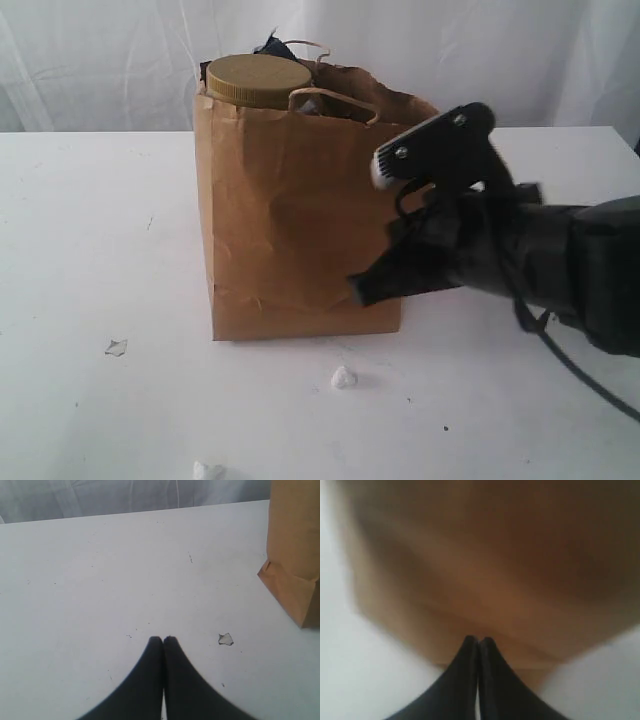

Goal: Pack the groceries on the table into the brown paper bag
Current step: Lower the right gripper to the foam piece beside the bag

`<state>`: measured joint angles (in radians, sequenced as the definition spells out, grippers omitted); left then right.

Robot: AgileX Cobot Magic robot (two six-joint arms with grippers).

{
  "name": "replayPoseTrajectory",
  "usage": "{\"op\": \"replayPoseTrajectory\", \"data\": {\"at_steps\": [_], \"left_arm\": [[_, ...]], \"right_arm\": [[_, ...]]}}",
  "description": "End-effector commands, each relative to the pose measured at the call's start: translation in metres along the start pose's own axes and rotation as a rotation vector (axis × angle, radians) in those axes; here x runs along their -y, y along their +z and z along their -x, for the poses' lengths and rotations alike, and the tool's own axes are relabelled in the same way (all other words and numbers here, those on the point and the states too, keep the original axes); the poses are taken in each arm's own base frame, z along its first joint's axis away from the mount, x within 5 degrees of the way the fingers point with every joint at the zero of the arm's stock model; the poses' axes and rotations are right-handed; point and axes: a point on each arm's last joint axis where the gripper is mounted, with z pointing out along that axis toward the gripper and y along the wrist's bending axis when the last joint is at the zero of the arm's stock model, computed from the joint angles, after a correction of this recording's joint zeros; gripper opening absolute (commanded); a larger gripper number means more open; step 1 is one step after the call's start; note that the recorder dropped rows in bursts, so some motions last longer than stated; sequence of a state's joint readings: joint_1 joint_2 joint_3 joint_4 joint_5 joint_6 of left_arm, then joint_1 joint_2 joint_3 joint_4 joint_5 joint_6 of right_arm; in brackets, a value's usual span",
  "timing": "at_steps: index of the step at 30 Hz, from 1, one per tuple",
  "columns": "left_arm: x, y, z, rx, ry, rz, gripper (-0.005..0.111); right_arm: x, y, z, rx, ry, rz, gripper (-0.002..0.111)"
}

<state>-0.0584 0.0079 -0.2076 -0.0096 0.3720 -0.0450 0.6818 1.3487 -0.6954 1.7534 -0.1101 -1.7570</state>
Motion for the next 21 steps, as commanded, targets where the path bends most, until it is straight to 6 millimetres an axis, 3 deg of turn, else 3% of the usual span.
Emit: {"op": "replayPoseTrajectory", "data": {"at_steps": [1, 6, 9, 14, 18, 21], "left_arm": [[0.001, -0.001, 0.0, 0.01, -0.007, -0.011, 0.0], [0.001, -0.001, 0.0, 0.01, -0.007, -0.011, 0.0], [0.001, -0.001, 0.0, 0.01, -0.007, -0.011, 0.0], [0.001, -0.001, 0.0, 0.01, -0.007, -0.011, 0.0], [0.001, -0.001, 0.0, 0.01, -0.007, -0.011, 0.0], [0.001, -0.001, 0.0, 0.01, -0.007, -0.011, 0.0]], "right_arm": [[-0.032, -0.007, -0.002, 0.015, 0.14, 0.348, 0.0], [-0.028, -0.006, -0.013, -0.101, 0.102, 0.323, 0.0], [-0.018, -0.009, -0.023, -0.285, 0.068, 0.331, 0.0], [0.007, -0.021, -0.034, -0.61, -0.06, 0.175, 0.0], [0.007, -0.019, -0.038, -0.668, -0.161, 0.211, 0.0], [0.006, 0.001, -0.039, -0.597, -0.207, 0.225, 0.001]]}}
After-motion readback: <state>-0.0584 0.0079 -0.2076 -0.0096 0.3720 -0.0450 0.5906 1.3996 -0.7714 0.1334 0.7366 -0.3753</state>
